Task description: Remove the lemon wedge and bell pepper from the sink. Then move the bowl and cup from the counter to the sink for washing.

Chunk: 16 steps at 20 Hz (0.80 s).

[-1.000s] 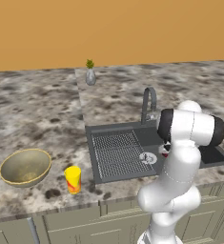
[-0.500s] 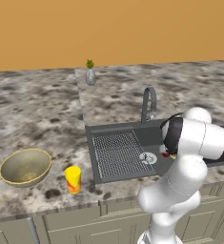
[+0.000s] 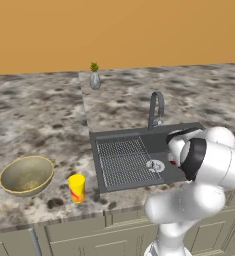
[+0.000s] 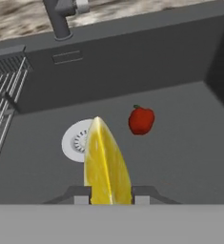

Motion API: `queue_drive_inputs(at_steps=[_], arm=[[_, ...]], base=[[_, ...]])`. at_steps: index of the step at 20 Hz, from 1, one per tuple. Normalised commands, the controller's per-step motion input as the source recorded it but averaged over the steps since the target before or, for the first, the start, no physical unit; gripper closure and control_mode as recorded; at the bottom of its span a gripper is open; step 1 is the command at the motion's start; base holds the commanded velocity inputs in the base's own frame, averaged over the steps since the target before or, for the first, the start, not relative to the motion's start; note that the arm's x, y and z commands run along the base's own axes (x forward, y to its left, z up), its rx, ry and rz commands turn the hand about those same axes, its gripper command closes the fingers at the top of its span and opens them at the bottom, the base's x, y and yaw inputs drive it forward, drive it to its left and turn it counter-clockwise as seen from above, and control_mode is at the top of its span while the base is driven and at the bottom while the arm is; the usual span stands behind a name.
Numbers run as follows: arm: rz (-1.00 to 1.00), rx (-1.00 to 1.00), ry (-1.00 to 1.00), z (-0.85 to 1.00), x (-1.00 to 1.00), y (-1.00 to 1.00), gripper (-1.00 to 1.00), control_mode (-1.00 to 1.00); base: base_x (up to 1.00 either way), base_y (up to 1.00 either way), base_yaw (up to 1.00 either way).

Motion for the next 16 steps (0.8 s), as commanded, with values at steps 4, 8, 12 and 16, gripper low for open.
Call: queue_drive_inputs(at_steps=[4,8,12,16], arm=[[0.0,0.0,0.0,0.35,-0.13,-0.03,1.0,-1.0],[0.0,0.0,0.0,0.36,-0.08,-0.03,1.0,-1.0],[0.0,0.0,0.0,0.38,-0.07,-0.03,1.0,-1.0],[0.0,0.0,0.04,0.42,-0.02,-0.04,1.0,-1.0]], base=[[0.0,0.0,0.0],[0.0,0.0,0.0],[0.0,0.0,0.0],[0.0,0.0,0.0]])
